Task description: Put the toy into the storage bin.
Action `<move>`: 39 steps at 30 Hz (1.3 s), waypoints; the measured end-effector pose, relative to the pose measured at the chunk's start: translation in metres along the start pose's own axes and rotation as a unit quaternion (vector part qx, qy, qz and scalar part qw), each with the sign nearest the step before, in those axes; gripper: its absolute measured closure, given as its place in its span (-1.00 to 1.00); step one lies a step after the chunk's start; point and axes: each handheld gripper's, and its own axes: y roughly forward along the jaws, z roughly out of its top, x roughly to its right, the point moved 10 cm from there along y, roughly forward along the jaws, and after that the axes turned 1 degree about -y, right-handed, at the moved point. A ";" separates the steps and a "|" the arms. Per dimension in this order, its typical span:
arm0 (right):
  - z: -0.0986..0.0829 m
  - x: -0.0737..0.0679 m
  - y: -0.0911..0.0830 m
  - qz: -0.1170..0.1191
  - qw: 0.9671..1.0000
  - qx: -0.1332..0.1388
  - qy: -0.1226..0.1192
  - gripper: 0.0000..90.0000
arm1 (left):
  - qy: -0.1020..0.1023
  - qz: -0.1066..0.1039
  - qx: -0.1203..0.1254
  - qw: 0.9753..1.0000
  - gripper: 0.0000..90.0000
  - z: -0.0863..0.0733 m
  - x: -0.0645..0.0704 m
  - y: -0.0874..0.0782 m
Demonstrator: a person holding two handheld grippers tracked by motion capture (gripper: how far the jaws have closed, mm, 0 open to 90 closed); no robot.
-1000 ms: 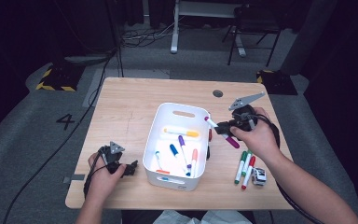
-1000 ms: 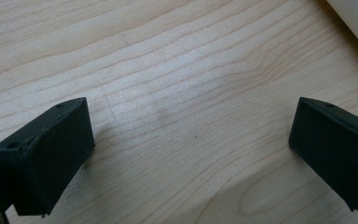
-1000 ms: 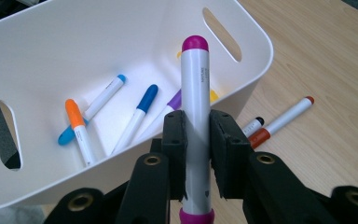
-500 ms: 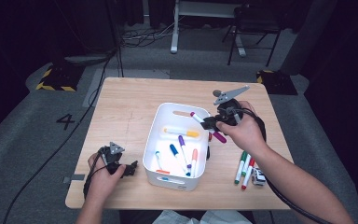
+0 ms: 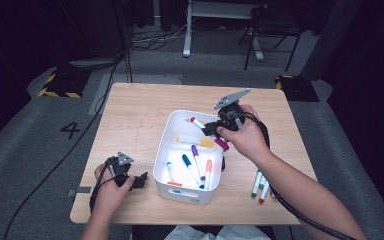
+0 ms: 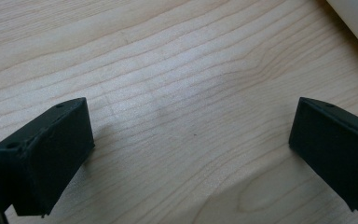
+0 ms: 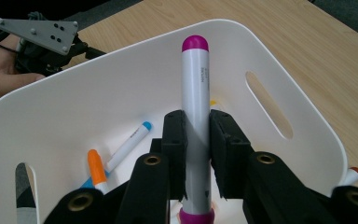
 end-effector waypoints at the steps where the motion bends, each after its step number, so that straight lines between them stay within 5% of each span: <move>1: 0.001 0.000 0.002 0.000 1.000 0.002 -0.003 0.70 | 0.001 0.002 0.001 1.000 -1.00 0.000 -0.001 0.000; 13: 0.005 0.000 0.022 0.002 1.000 -0.006 -0.005 0.70 | 0.001 0.000 0.002 1.000 -1.00 0.001 -0.001 0.001; 39: -0.028 -0.006 0.066 -0.008 0.994 -0.089 -0.056 0.70 | 0.001 0.000 0.002 1.000 -1.00 0.001 -0.001 0.001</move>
